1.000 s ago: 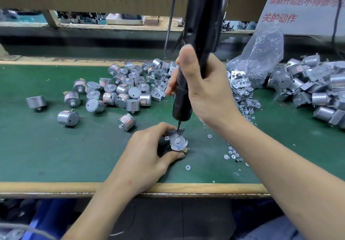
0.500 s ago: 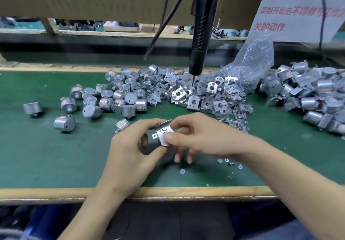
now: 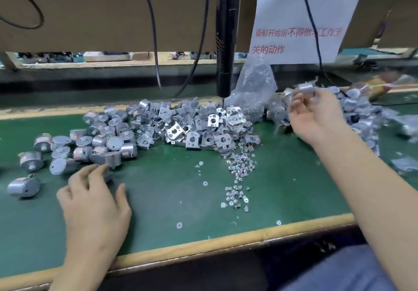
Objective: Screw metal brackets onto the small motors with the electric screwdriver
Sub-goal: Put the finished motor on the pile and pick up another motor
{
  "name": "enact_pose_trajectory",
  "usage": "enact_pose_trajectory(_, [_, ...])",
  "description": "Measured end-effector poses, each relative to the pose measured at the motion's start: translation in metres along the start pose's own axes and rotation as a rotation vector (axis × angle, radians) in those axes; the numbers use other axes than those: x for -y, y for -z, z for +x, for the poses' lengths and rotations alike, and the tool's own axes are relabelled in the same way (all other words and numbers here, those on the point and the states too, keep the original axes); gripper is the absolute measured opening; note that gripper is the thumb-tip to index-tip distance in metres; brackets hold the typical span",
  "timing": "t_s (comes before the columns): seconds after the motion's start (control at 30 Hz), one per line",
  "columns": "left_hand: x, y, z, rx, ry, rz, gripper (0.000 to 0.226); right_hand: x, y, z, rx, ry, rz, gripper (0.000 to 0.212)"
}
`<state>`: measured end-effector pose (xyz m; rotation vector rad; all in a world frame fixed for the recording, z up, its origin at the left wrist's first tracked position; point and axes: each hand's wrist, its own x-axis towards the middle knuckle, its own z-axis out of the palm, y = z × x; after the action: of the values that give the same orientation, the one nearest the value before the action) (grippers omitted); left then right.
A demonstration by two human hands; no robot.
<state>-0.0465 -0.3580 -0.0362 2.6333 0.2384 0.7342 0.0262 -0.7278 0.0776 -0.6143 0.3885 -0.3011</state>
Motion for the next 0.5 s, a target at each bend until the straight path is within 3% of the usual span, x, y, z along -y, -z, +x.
enact_pose_trajectory(0.1, [0.001,-0.001,0.001,-0.021,0.017,-0.018,0.049,0.036,0.011,0.014,-0.078,0.153,0.204,0.027])
enact_pose_trajectory(0.23, [-0.003,0.000,-0.001,-0.068,0.044,-0.074,0.049,0.053,0.017,0.020,-0.070,0.197,0.303,0.064])
enact_pose_trajectory(0.37, [-0.002,0.000,-0.001,-0.044,0.065,-0.059,0.039,0.026,-0.003,0.006,0.012,0.229,-0.168,0.056])
enact_pose_trajectory(0.5, [0.002,0.000,0.004,0.028,0.036,-0.006,0.037,-0.018,-0.033,-0.023,0.399,0.353,-0.766,0.065])
